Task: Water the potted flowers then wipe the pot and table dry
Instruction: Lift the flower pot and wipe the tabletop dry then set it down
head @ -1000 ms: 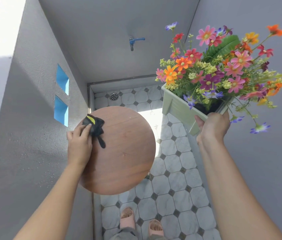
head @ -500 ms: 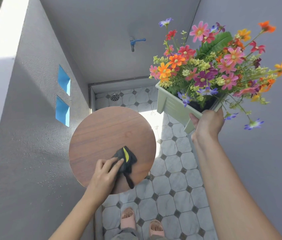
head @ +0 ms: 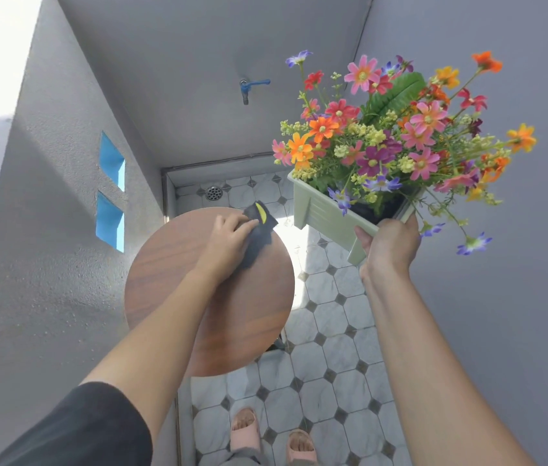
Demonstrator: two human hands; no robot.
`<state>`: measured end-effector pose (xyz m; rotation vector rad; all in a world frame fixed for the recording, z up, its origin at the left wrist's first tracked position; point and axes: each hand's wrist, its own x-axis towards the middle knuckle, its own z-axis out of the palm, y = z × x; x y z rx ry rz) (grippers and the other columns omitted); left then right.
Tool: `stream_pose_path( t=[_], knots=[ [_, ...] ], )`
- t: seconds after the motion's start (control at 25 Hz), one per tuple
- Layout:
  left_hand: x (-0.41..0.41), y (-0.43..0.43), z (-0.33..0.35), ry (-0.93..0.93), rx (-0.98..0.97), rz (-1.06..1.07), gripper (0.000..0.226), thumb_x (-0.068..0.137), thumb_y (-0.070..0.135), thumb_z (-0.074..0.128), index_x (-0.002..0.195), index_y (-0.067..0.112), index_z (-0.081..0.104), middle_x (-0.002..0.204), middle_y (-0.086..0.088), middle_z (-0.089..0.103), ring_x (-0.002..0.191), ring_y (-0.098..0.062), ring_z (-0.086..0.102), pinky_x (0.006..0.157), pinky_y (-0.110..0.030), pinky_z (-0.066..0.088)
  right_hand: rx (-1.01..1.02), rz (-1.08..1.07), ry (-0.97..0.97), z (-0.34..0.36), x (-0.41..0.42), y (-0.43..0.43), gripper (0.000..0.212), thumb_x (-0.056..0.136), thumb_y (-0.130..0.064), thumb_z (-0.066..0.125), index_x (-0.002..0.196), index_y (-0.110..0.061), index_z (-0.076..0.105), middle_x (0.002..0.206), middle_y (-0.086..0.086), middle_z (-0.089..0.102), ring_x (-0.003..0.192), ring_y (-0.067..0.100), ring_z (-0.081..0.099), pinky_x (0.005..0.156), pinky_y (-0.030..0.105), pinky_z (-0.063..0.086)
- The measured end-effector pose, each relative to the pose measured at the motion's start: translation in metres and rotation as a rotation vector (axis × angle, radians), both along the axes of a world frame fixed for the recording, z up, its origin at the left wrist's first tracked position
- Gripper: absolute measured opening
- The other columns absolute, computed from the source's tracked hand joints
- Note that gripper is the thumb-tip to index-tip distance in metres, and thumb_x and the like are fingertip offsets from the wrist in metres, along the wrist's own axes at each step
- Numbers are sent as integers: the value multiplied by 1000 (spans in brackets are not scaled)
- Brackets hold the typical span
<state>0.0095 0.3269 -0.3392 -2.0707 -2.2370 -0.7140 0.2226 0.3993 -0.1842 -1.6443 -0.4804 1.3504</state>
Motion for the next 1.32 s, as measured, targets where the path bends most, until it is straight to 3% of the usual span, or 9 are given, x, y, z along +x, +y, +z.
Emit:
stream_pose_path(
  t=[0.12,0.24,0.44,0.64,0.92,1.0,1.12,1.24,1.32],
  knots=[
    [43,-18,-1,49,-3,-269,33,81,2,69,113,5,64,105,-15,64,76,-31,50,70,-37,49,9,11,-9,1,-2,-2,62,90,3,28,147,-22,26,154,5,23,67,13,61,78,25,56],
    [62,-64,-3,64,-39,-377,33,85,15,65,117,11,59,114,-10,59,86,-27,47,74,-37,49,7,19,8,1,0,-3,63,89,2,28,147,-24,26,155,4,21,89,28,67,63,17,54],
    [79,-120,-6,144,-250,-214,61,76,68,52,116,22,49,144,-8,45,134,-30,40,99,-60,38,34,33,9,-1,-1,-8,64,89,4,29,147,-23,27,153,6,22,114,33,56,50,13,53],
    [78,-151,-7,94,-186,-294,50,89,41,41,136,23,39,134,0,57,124,-21,54,94,-36,49,52,102,22,6,-5,-27,63,89,5,28,147,-22,28,153,7,22,115,30,51,58,18,57],
    [71,-226,-6,41,-198,-369,47,88,19,45,135,23,45,131,1,59,121,-18,56,96,-28,46,88,220,37,11,-13,-54,63,87,4,30,144,-22,35,147,7,32,116,30,47,59,21,58],
    [71,-254,9,-187,-253,-323,54,82,19,53,132,37,48,129,11,60,113,-8,60,94,-17,45,85,255,37,12,-17,-61,63,86,4,32,144,-22,36,147,8,32,117,32,47,59,21,57],
    [70,-267,50,-805,-198,208,57,78,13,58,115,55,55,104,28,67,84,0,64,76,-15,47,84,314,68,15,-23,-66,61,86,6,35,143,-18,38,144,9,33,114,32,47,48,16,55],
    [30,-227,80,-1132,38,716,20,75,25,61,91,36,67,80,6,70,77,-14,61,74,-31,47,111,470,60,18,-34,-75,55,87,7,37,140,-9,38,123,14,47,82,21,57,50,15,54],
    [4,-192,99,-1337,159,807,14,78,22,62,91,20,66,85,-9,66,80,-22,60,72,-34,47,95,525,40,14,-42,-79,57,87,7,37,141,-11,38,131,13,46,67,13,56,73,27,58]
  ],
)
